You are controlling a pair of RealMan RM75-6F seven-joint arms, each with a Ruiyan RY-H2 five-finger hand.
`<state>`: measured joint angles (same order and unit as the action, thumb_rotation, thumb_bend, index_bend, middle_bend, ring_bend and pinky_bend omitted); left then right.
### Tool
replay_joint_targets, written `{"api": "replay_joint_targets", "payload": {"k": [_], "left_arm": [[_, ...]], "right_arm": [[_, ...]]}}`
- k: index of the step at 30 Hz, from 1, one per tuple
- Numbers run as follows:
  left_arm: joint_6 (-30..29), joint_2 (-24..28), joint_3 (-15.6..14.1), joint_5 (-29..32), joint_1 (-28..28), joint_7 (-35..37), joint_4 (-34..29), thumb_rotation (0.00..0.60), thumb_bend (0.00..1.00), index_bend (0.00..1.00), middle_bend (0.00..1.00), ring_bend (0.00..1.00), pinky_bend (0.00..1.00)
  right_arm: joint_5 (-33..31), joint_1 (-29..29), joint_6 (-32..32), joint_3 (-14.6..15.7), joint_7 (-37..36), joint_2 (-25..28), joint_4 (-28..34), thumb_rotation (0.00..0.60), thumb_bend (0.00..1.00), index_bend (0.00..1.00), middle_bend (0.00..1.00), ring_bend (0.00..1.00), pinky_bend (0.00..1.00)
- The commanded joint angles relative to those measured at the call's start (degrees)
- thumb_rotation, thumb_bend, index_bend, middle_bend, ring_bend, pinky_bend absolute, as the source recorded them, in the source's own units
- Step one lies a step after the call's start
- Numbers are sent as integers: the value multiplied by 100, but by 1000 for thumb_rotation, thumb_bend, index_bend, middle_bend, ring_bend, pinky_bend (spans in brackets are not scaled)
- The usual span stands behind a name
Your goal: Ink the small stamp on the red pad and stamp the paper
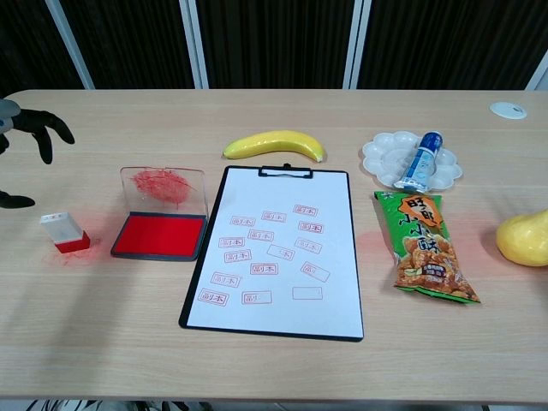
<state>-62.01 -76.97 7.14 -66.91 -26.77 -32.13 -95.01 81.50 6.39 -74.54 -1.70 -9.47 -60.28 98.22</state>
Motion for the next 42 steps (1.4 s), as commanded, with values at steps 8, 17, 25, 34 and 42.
{"api": "replay_joint_targets", "payload": {"k": [8,17,25,34,42], "left_arm": [[160,-190,-69,608,-212,-405,74,600,186,358,400,857,998],[224,-200,-175,1017,-313,-594,129,600,189,350,362,858,998],[263,-339,-302,1136,-389,-664,254,600,245,366,364,858,998],[266,-442,-395,1226,-439,-630,421,600,262,384,380,858,998],[233,-537,-445,1204,-467,-556,569,600,274,413,419,858,998]], "right_arm": [[10,6,7,2,-23,4,-11,600,49,77,0,0,220],[33,2,-2,12,-29,8,-16,600,50,81,0,0,220],[27,-1,-11,9,-28,6,-19,600,50,81,0,0,220],[29,0,-9,12,-29,8,-21,600,50,81,0,0,220],[26,-3,-18,10,-21,6,-20,600,50,85,0,0,219]]}}
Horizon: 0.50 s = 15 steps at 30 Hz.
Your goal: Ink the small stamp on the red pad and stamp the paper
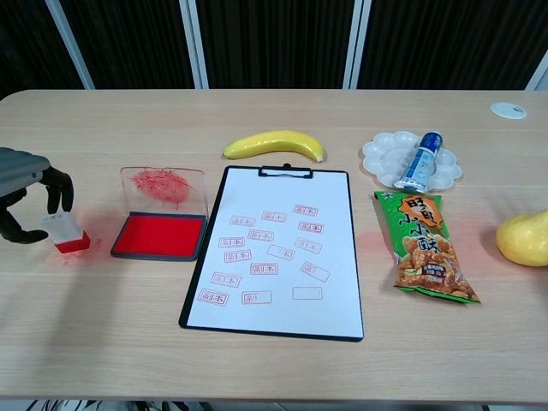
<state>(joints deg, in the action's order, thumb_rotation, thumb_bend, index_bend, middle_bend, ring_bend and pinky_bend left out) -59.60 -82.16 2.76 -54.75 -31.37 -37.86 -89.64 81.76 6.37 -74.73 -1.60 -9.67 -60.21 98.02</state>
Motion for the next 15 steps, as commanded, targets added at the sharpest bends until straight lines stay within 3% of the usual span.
{"api": "replay_joint_targets", "payload": {"k": [1,15], "left_arm": [[-11,-29,-7,-14,-12,28,52,600,274,416,422,858,998],[-2,-123,-35,-12,-50,123,193,600,296,441,453,859,998]], "right_arm": [[-2,2,5,0,-3,-1,0,600,50,85,0,0,220],[-1,2,8,3,-4,2,0,600,50,85,0,0,220]]}}
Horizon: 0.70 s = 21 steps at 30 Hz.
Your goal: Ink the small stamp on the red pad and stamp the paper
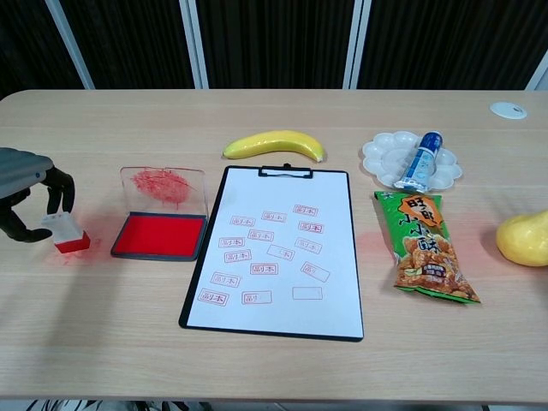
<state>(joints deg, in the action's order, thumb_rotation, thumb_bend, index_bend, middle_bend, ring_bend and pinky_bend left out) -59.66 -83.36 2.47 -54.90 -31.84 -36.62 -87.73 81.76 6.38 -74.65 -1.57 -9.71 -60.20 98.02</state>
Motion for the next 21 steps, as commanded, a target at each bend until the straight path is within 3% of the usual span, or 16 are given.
{"api": "replay_joint_targets", "payload": {"k": [1,21], "left_arm": [[3,-7,-11,2,-7,-6,9,600,299,441,454,858,998],[-5,-125,-60,-26,-27,54,166,600,309,474,497,859,998]], "right_arm": [[-1,0,1,0,1,0,0,600,50,85,0,0,220],[6,-4,-21,-3,18,-13,-10,600,49,86,0,0,219]]}}
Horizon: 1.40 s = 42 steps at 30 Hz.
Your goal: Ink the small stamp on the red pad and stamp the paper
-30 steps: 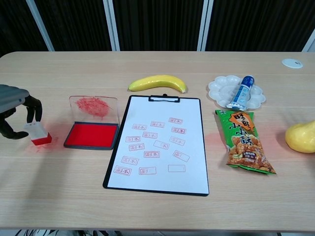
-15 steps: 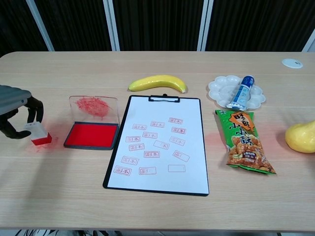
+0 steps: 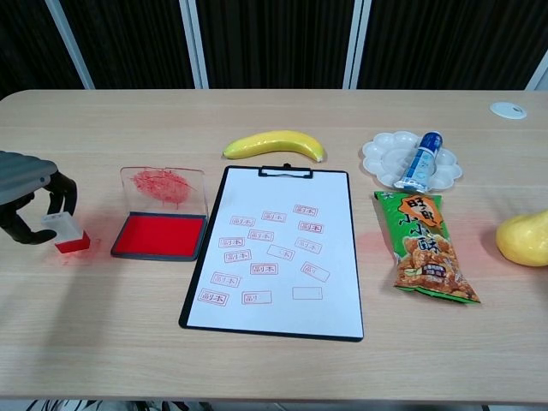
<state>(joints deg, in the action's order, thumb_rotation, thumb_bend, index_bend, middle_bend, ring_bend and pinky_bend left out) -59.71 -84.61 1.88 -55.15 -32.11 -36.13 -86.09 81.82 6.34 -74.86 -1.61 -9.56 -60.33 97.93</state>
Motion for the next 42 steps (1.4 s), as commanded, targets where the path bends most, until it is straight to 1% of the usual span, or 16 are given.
{"api": "replay_joint_targets", "payload": {"k": [1,26,28,30,33,38,42], "left_arm": [[2,0,-5,-5,2,12,4,600,310,475,498,859,998],[32,-67,-30,-36,-43,-15,78,600,326,481,503,858,998],[33,-79,-38,-40,-45,-25,86,600,363,490,514,859,998],[32,-88,-46,-49,-46,-32,94,600,441,506,532,859,998],[9,-100,-56,-73,-44,-46,111,600,497,530,560,864,998],[-82,-91,-59,-214,-30,-11,108,600,532,564,596,866,999],[-245,-19,-77,-519,-44,-49,50,600,560,593,627,878,999]], "right_arm": [[1,0,-1,0,3,-1,0,600,49,86,0,0,220],[6,-3,-7,4,17,-3,2,600,49,95,0,0,220],[8,-4,-6,5,18,-2,1,600,49,95,0,0,219],[7,-5,-10,5,21,-2,1,600,50,95,0,0,220],[2,-7,-14,2,28,-5,2,600,50,95,0,0,220],[0,-8,-16,2,34,-5,5,600,50,95,0,0,220],[0,-8,-15,2,33,-5,6,600,50,95,0,0,220]]}}
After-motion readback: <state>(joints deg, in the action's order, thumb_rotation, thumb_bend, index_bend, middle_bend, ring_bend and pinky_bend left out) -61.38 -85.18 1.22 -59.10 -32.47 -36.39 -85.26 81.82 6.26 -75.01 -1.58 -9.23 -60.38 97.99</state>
